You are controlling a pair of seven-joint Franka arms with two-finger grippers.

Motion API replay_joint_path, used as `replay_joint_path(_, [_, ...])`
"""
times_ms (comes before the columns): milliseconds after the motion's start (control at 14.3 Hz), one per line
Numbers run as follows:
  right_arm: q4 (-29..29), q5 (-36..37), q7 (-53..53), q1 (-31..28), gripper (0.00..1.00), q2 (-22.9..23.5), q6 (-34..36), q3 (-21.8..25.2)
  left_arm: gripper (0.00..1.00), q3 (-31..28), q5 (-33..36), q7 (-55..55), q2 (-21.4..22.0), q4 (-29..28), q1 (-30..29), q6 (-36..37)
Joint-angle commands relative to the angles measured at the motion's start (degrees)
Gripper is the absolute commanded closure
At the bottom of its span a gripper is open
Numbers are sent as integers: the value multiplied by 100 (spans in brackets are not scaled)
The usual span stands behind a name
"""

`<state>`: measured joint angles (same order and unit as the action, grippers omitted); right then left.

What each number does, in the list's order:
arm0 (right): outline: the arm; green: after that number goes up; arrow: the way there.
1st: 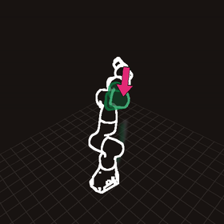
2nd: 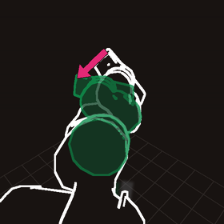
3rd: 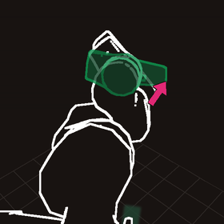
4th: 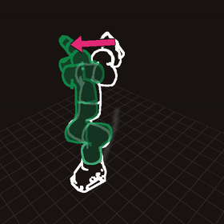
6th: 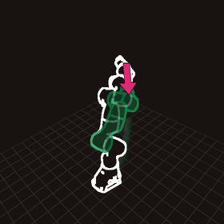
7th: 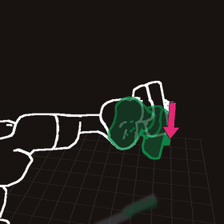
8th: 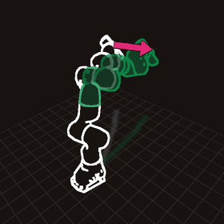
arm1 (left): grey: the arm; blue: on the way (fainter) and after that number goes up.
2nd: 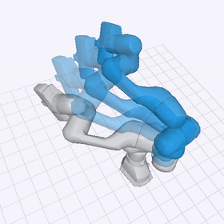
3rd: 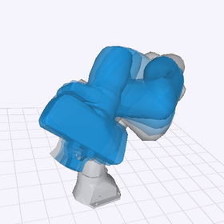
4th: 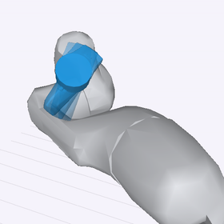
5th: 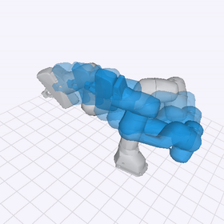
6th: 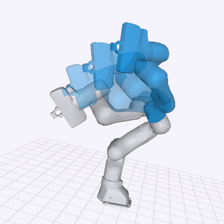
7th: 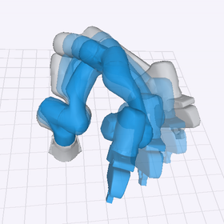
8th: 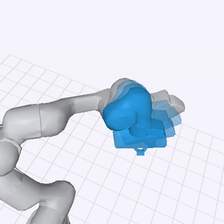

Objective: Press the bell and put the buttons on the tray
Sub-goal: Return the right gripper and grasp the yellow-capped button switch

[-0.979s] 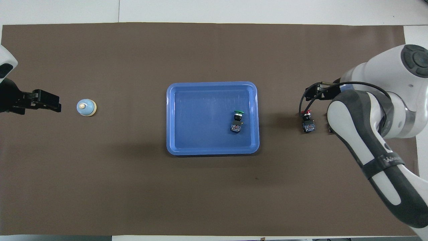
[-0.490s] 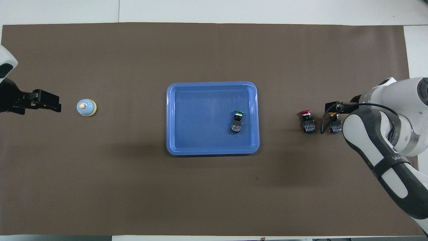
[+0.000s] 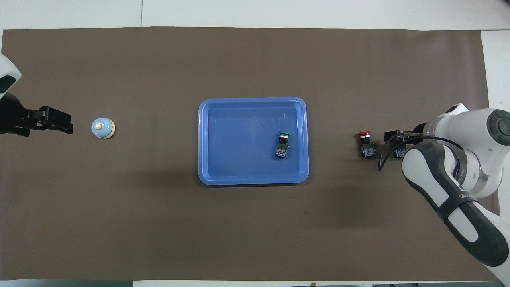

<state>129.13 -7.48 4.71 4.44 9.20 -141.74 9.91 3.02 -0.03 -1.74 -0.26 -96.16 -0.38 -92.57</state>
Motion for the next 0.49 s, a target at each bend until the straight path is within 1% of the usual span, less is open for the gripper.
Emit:
replay_joint_path(0, [209, 62, 92, -66, 30, -147, -153, -60, 0, -12, 11, -28, 62, -8, -6, -42])
replay_joint_path(70, [209, 54, 83, -57, 49, -147, -153, -60, 0, -12, 11, -28, 62, -8, -6, -42])
replay_joint_path(140, [200, 54, 74, -49, 73, -147, -144, -60, 0, -12, 11, -28, 62, -8, -6, -42])
replay_joint_path(210, [183, 45, 74, -48, 100, -147, -135, -60, 0, -12, 11, -28, 62, -8, -6, -42])
replay_joint_path(350, [26, -16, 48, 13, 100, -199, -30, -77, 0, -12, 11, -28, 62, -8, -6, -42])
replay_joint_path(420, [-202, -34, -57, 13, 100, -226, 292, -103, 0, -12, 11, -28, 62, -8, -6, -42])
